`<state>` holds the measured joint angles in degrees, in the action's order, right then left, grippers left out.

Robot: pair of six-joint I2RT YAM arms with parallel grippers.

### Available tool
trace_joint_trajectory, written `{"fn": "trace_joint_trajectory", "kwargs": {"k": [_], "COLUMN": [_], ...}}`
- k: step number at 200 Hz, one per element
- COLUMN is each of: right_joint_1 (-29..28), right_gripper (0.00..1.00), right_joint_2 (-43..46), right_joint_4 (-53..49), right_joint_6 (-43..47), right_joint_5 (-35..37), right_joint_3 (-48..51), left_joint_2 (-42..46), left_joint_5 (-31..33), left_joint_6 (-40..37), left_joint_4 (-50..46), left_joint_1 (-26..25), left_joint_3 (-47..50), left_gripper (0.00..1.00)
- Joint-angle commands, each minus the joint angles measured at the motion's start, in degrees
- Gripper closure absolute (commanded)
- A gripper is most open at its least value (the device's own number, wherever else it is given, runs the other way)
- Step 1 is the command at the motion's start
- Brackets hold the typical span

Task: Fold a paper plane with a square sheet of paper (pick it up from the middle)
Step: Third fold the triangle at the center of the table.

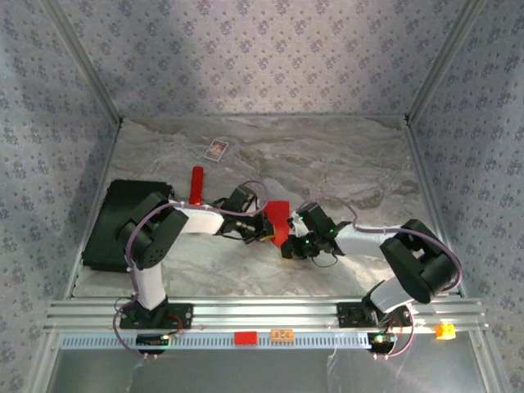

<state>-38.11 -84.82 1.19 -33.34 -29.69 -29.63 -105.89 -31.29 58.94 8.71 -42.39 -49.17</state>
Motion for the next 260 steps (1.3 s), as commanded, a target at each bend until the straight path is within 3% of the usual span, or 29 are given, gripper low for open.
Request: {"fn": "trace_joint_trajectory", "kwargs": {"k": [1,61,152,209,260], "right_joint_1": [0.49,1.43,2.61,2.57,2.16], "right_gripper": [0.9,0.91,0.92,0.98,1.0], "right_joint_2": [1.68,9.51,-4.21,-6.07,-5.5], "right_joint_4": [-2.95,-5.69,-4.51,-4.87,-2.84], "right_joint_6": [-1.9,-1.79,-4.0,-7.45,-10.89], "right_joint_5": [-0.92,-1.72,1.12,3.84,5.34], "right_joint_3": [3.06,-1.07,-8.69,-3.66,-3.07], "left_joint_2": [-2.57,-1.98,-1.69,0.17,2.91], "left_joint_5": [3.21,3.03,2.76,1.95,2.87], "left_joint_6": [-1.19,-1.11,-0.84,-1.41,-1.29], "left_joint_4": [-4.76,-4.26,-3.0,-2.07,-3.71], "left_joint_1": [0.49,0.5,0.47,0.56,-0.56], "left_joint_3": [1.17,1.36,1.45,-0.36,-3.77], "left_gripper": [1.0,1.0,1.0,1.0,0.92]}}
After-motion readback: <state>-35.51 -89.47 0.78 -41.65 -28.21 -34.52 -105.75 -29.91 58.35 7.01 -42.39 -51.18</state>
